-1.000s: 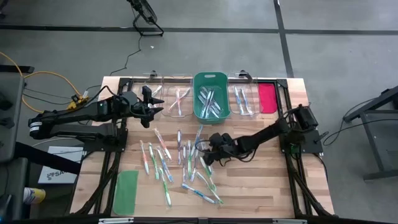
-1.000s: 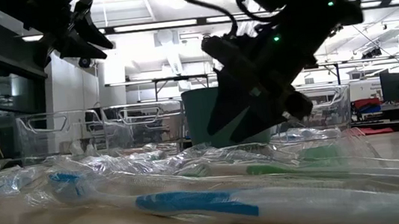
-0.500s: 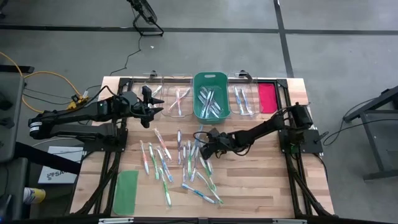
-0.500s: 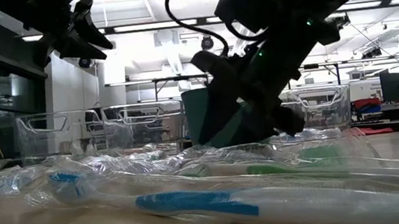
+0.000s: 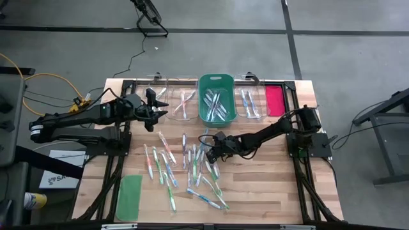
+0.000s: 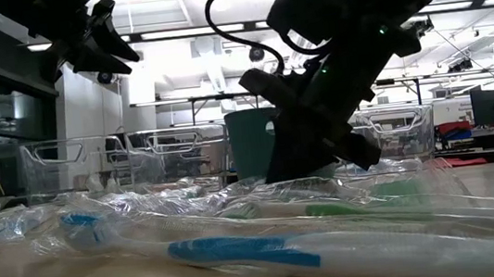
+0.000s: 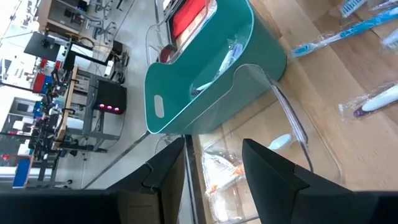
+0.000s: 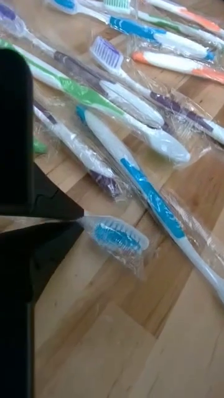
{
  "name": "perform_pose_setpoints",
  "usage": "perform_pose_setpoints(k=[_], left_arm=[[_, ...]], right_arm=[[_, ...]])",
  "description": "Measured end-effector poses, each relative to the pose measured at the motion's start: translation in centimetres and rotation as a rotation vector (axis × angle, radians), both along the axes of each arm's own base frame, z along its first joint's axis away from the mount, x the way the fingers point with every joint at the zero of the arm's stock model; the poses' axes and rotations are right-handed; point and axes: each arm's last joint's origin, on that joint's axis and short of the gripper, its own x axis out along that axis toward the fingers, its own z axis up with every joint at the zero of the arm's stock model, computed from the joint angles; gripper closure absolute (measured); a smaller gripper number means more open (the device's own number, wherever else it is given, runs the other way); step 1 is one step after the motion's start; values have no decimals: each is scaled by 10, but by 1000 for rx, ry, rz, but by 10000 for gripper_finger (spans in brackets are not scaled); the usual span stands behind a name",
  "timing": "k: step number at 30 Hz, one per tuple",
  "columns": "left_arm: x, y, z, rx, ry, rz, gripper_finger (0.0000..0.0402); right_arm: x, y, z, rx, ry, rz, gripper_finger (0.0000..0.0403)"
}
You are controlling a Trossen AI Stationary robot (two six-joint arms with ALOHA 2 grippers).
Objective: Pick & Place Toothbrushes
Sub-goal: Put the blue toothbrush into the right transparent bin
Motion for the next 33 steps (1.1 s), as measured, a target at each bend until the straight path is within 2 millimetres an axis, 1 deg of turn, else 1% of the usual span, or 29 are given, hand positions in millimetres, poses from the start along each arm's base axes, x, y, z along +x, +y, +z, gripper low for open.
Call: perform_pose_setpoints(k=[3, 5, 8, 11, 14, 18, 21, 26, 30, 33], left_arm=[[0, 0, 0, -2, -1, 0, 247], [0, 0, 0, -4, -1, 1, 247], [0, 0, 0, -5, -1, -1, 247], [0, -1, 0, -17, -5, -17, 247], [0, -1, 0, -33, -11, -33, 247], [1, -1, 0, -40, -15, -32, 247], [1, -1, 0, -39, -17, -32, 247], [1, -1, 0, -40, -15, -32, 247], [1, -1, 0, -43, -16, -31, 247], [1, -1, 0, -43, -16, -31, 247]], right_arm=[[0, 0, 2, -4, -2, 5, 398], [-2, 2, 7, -7, -3, 12, 399], [-6, 6, 20, -16, -15, 29, 399], [-12, 9, 37, -21, -31, 47, 400], [-22, 11, 60, -45, -51, 62, 400], [-42, 9, 92, -86, -54, 74, 400], [-60, 2, 116, -126, -55, 52, 400], [-91, -15, 153, -230, -103, -5, 400], [-113, -31, 178, -324, -155, -60, 400], [-127, -45, 193, -379, -188, -96, 400]])
